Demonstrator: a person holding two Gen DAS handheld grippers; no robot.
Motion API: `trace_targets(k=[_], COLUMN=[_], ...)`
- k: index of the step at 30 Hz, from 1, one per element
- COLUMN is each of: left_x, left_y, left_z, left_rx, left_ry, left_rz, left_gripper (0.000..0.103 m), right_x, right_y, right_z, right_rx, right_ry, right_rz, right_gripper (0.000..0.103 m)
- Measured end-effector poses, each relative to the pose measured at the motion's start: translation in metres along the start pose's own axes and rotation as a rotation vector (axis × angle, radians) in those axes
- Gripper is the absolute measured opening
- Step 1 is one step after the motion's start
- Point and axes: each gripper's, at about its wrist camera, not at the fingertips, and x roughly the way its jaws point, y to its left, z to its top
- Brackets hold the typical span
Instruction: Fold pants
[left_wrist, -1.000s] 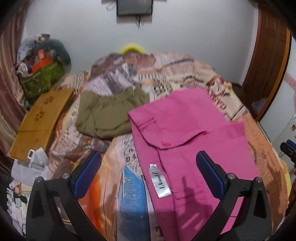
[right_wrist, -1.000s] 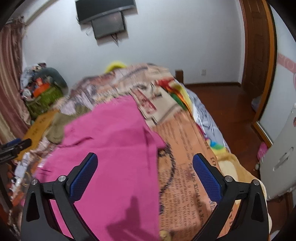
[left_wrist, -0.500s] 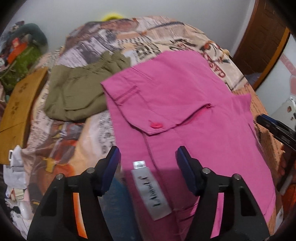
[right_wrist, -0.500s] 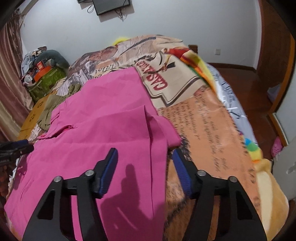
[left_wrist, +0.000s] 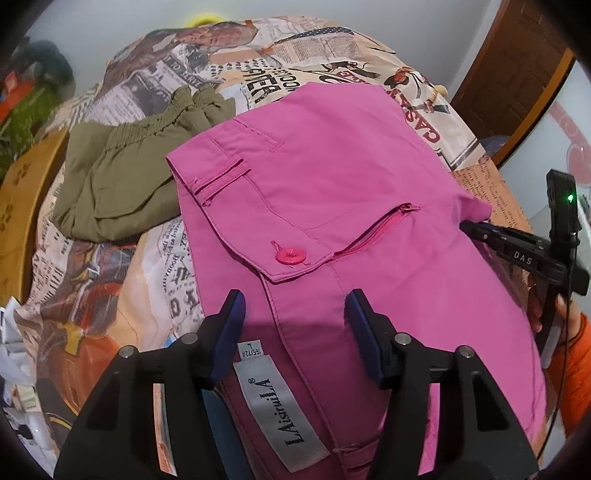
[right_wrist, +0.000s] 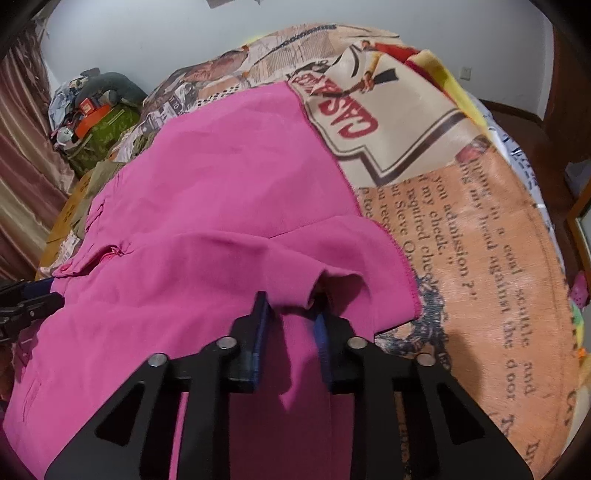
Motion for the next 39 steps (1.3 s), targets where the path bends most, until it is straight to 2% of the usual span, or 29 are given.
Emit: trace_targets(k=[5,7,11,17,19,23,28,29,30,33,36,39], left_x=[0.002,0.002,0.004,-0.002,-0.008,-0.022,-0.028,-0.026,-0.023,-0.009,0.009,0.025], left_y=[0.001,0.004,0.013,0.009,0.01,0.018,0.037,0.039,0.042,0.046,0.042,0.034], left_z=[-0.002,-0.003,-0.003,-0.003,-0.001,0.007,0.027,0.031,0.035,0.044,0.047,0.048], left_rx=[0.016,0.014,-0.019,0.011,0.019,0.019,-0.03,-0.042,-0.055,-0.099,-0.106,-0.084], left_ry=[-0.014,-0.025,-0.015,-0.021,-0.029,-0.065,-0.093,-0.089,-0.082,-0.034,0.015,0.054], left_rz=[0.049,0.097,0.07,0.079,0.094,0.115,0.111,0.11,0.103,0.046,0.004,0.005], left_gripper=[0.058,0.058,0.058,0.057,0.057,0.057,0.059,0.059,0.059,0.059,0.059,0.059], right_x=[0.0,0.002,0.003,-0.007,-0.017,-0.038,-0.064,-0.066,-0.067,-0.062,-0.043,-0.021], right_y=[-0.001,-0.001,0.002,0.013,0.013,0.009,0.004,0.003,0.002,-0.005,-0.013,-0.022], right_z=[-0.001,-0.001,0.0,0.003,0.004,0.009,0.027,0.033,0.036,0.044,0.05,0.05], right_rx=[-0.017,-0.018,-0.028,-0.053,-0.052,-0.027,-0.009,-0.002,0.004,0.014,0.022,0.038], right_ry=[0.006,0.013,0.02,0.01,-0.004,-0.039,-0.116,-0.13,-0.143,-0.152,-0.128,-0.086], right_rz=[-0.04,-0.054,-0.075,-0.123,-0.123,-0.091,-0.071,-0.067,-0.066,-0.085,-0.101,-0.11], right_gripper=[0.014,0.014,0.014,0.015,0.017,0.031,0.041,0.046,0.05,0.051,0.05,0.051])
